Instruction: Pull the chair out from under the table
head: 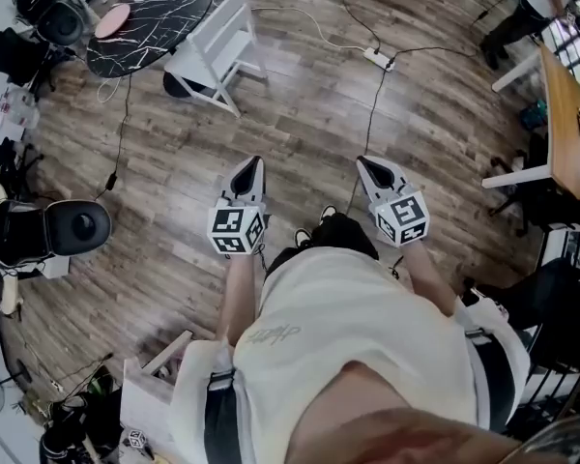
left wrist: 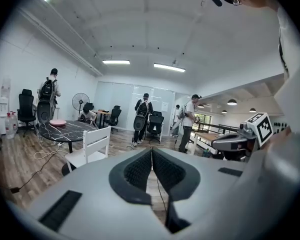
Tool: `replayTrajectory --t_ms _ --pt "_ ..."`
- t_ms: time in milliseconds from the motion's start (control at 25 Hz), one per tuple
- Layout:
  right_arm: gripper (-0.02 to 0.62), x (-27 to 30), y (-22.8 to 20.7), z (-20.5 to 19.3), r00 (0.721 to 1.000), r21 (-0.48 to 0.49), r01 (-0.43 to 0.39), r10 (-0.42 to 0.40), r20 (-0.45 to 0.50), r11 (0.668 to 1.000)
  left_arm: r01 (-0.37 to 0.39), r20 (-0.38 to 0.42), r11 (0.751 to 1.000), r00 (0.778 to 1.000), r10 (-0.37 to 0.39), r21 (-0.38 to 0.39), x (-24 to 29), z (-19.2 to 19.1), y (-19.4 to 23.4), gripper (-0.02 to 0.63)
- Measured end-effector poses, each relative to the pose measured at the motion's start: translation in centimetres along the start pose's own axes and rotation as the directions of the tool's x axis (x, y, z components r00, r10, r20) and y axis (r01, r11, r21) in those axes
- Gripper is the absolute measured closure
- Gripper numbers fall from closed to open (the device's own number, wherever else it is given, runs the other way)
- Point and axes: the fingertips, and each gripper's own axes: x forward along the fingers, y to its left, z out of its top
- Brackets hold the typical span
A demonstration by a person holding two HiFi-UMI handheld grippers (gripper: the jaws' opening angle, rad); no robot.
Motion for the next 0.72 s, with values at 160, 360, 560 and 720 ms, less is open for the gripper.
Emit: replayTrajectory --t_ms 160,360,560,720 --pt "0.591 0.8 -0.7 0.4 1.000 0.002 0.010 -0.010 0.000 1.000 0.012 -0.008 1.000 1.000 -0.012 -0.001 1.1 0.0 0.5 0.586" --pt "0.591 1.8 -3.0 0.7 1.000 0.007 0.029 -0.029 -0.001 1.000 0.020 -0.015 1.000 1.000 -0.020 0.001 3.6 0.2 1.6 0.586" --pt "0.391 5.1 -6.5 2.1 1.000 0.021 0.015 -0.015 0.012 1.000 -0.025 -0.001 0.999 1.000 0.025 0.043 7.5 1.9 3.3 0.407" --pt "0.397 8.8 -10.1 3.5 0.999 0.029 0.017 -0.018 0.030 0.999 -0.018 -0.041 0.999 0.999 0.020 0.047 11.4 2.9 4.4 0.407"
